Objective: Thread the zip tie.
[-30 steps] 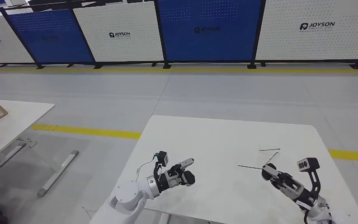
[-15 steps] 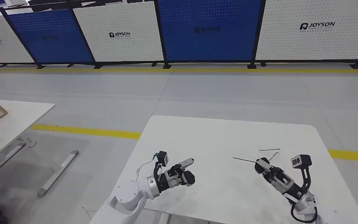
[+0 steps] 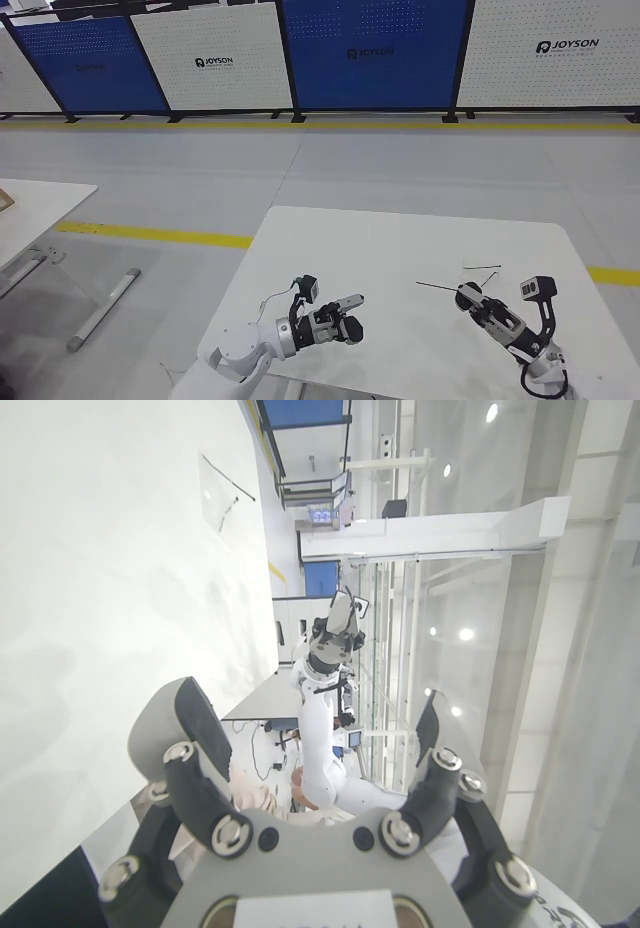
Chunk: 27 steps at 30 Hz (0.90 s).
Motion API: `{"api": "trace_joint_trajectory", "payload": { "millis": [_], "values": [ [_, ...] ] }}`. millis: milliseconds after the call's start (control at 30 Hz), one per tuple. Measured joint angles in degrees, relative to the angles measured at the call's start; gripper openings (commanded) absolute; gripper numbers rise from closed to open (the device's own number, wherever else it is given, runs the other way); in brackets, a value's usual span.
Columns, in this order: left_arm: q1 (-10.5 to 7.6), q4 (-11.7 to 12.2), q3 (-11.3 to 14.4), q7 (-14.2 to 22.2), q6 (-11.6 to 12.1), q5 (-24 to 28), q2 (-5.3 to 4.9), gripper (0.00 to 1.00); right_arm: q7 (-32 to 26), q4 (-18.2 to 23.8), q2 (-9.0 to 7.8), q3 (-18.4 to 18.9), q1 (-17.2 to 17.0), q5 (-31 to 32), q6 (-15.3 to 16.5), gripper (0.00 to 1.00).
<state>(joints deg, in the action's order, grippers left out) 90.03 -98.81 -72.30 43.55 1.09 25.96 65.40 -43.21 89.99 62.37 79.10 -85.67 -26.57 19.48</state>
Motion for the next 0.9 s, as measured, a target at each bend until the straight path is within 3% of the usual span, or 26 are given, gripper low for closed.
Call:
{"api": "trace_joint_trajectory", "payload": {
  "millis": [167, 567, 700, 900],
  "values": [
    [-2.55, 1.0, 2.9, -3.7, -1.9, 3.8, 0.68, 1.00, 0.0, 0.0, 0.00, 0.0, 0.0, 0.0, 0.0, 0.00],
    [-2.50, 0.6, 3.4, -4.8, -1.3, 3.2, 0.71, 1.00, 1.1, 0.9, 0.14, -1.1, 0.0, 1.8, -0.8, 0.00],
    [-3.17, 0.3, 5.7, -6.8, -2.0, -0.1, 0.83, 1.00, 3.2, 2.3, 0.51, -3.7, 0.6, 5.2, -2.0, 0.00],
    [-5.74, 1.7, 11.7, -10.3, -2.4, -2.7, 1.77, 1.00, 7.4, 1.6, 1.28, -7.8, 2.5, 10.1, -3.6, 0.00]
  ]
}}
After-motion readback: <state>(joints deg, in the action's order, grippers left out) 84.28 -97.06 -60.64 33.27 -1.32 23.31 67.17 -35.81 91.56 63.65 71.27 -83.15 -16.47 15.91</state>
